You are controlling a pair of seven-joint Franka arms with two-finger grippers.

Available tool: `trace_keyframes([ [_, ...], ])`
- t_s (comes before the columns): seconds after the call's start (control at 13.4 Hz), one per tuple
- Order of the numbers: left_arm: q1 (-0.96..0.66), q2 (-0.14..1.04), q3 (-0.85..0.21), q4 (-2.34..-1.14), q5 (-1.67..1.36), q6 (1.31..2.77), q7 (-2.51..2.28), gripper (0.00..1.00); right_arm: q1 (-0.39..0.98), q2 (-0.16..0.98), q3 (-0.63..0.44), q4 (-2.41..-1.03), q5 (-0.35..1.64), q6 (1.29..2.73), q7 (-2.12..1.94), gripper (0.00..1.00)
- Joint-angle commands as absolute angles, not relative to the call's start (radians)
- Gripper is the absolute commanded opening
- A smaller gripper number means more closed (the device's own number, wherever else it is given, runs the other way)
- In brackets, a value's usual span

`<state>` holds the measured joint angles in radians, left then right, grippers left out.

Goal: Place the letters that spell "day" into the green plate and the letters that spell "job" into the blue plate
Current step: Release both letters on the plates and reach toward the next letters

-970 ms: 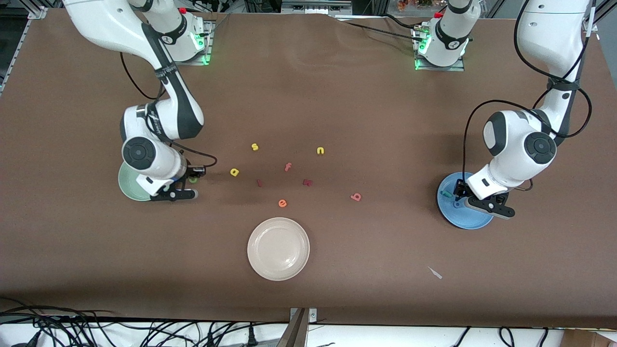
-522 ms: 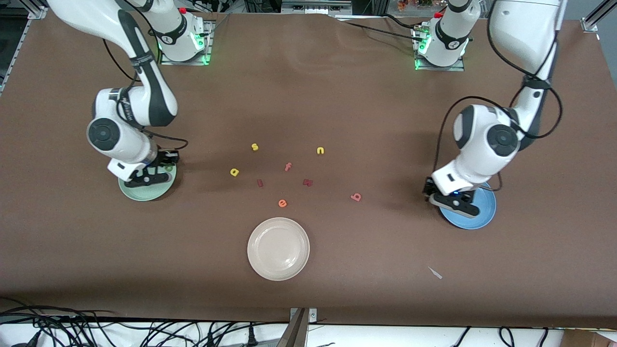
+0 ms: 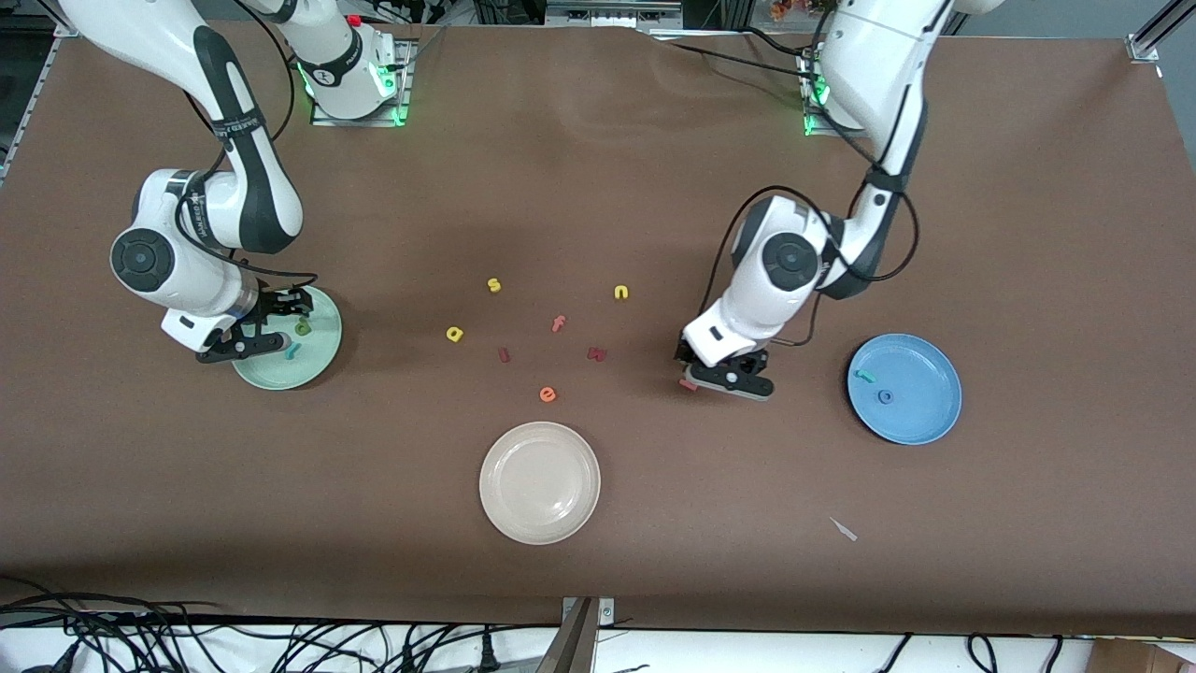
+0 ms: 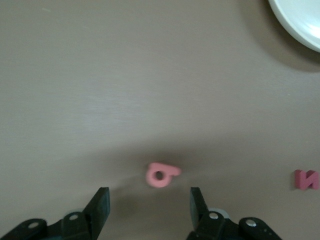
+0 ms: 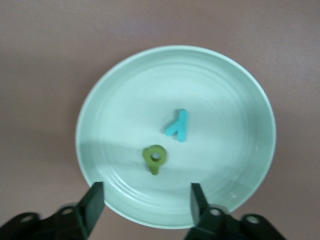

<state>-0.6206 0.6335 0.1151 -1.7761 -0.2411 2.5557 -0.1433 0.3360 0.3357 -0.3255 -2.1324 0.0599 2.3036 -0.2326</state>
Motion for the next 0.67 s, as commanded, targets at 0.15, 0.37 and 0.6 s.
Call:
trace_keyframes([
  [0.15,-0.669,0.715,0.163,-1.712,-0.264,2.591,-0.146,0.79,0.351,0.325,-0.246,-2.097,0.158,2.292,-0.079,1.0],
  [0.37,-0.669,0.727,0.163,-1.721,-0.264,2.591,-0.144,0.8,0.351,0.336,-0.166,-2.077,0.158,2.298,0.084,1.0],
  [0.6,-0.678,0.755,0.163,-1.721,-0.264,2.595,-0.144,0.8,0.359,0.367,-0.106,-2.049,0.158,2.31,0.198,1.0],
])
